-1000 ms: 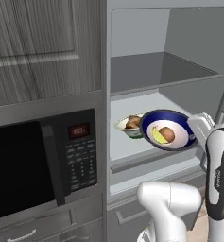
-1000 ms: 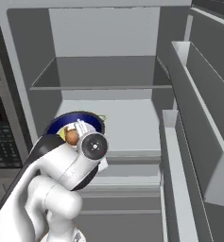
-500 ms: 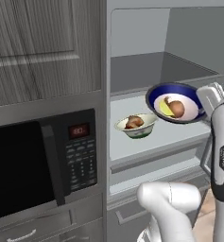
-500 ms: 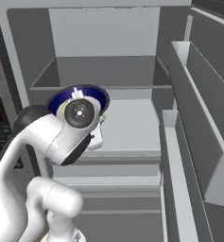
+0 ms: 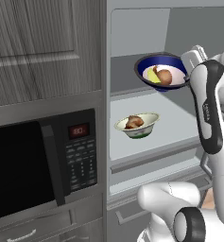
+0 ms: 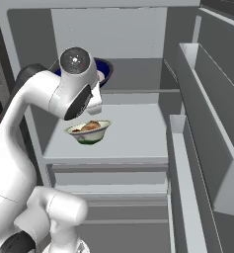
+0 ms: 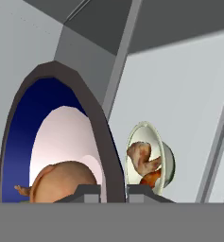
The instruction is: Place the bowl with the onion and lemon wedge on the top shelf of the fridge. Place the bowl with the chicken drumsticks on the second highest shelf of the fridge.
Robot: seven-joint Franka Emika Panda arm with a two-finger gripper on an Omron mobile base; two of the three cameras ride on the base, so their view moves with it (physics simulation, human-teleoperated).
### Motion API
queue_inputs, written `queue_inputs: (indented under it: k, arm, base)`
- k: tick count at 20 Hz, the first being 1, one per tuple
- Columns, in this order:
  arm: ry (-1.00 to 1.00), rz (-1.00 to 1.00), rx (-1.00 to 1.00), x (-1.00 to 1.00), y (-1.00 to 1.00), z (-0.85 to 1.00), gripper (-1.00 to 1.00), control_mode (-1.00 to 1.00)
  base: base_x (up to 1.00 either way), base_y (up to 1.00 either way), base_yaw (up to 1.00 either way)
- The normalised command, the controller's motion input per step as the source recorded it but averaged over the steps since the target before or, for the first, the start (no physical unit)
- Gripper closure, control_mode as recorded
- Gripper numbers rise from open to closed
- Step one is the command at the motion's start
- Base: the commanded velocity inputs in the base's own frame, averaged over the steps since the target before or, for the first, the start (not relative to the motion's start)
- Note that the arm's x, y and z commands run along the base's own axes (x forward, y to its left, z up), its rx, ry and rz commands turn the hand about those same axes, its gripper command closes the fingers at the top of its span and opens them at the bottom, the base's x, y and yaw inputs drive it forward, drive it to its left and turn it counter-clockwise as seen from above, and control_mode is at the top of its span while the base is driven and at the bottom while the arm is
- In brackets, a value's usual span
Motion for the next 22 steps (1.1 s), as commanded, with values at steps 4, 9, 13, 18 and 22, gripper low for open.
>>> queue_inputs:
  k: [4,9,13,18,22]
  arm:
    - [-0.08,0.00,0.06,1.00,0.04,0.01,1.00,-1.00]
    - [-0.04,0.00,0.06,1.00,0.07,-0.06,1.00,-1.00]
    - [-0.06,0.00,0.01,1.00,0.29,0.00,1.00,-1.00]
    - [-0.02,0.00,0.00,1.00,0.40,-0.07,1.00,-1.00]
    - [0.00,0.00,-0.11,0.66,0.28,-0.23,1.00,-1.00]
  base:
    - [0.00,0.00,0.00]
    - [0.00,0.00,0.00]
    - [0.00,0.00,0.00]
    - [0.00,0.00,0.00]
    - [0.00,0.00,0.00]
